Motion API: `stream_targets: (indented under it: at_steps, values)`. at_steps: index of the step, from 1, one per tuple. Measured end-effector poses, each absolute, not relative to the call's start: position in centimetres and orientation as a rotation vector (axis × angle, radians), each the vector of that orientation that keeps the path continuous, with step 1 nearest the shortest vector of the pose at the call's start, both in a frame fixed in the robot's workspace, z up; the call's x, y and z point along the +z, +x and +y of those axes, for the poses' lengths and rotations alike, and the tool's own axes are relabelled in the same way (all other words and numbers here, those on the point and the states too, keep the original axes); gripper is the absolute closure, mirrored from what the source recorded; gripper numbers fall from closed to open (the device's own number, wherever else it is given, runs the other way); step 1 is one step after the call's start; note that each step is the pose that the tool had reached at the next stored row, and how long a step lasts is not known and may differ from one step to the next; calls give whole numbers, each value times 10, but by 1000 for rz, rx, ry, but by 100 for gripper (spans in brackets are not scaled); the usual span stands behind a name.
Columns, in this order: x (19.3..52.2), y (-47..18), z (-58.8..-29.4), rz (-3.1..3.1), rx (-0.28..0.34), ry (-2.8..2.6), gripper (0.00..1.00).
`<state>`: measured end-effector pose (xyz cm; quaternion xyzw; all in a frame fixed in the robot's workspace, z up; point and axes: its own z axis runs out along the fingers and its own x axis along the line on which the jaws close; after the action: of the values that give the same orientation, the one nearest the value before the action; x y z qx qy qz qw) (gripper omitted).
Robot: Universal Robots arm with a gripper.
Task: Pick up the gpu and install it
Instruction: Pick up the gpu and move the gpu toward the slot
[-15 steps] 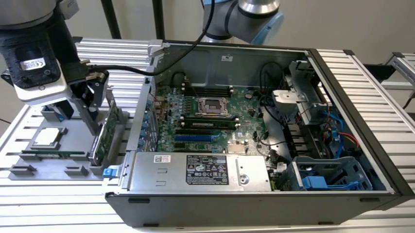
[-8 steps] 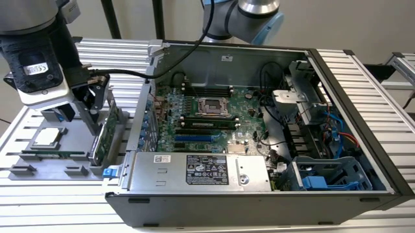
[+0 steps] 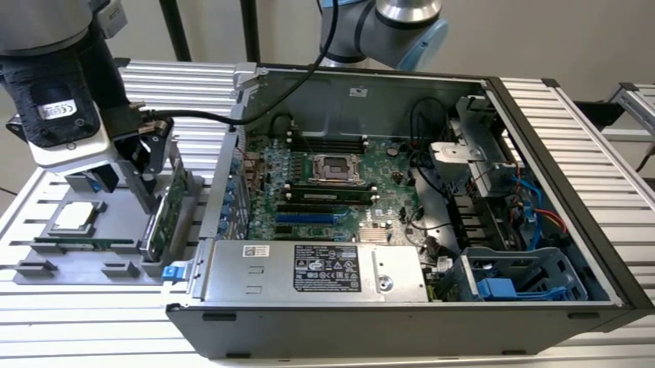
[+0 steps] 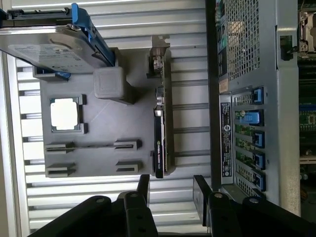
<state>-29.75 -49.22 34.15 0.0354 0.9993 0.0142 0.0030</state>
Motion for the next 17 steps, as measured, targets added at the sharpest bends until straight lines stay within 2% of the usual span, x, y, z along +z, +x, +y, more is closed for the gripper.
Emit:
stream_targets:
  at_steps: [17]
  values:
    - [329,-297,-492,3133,45,111,0]
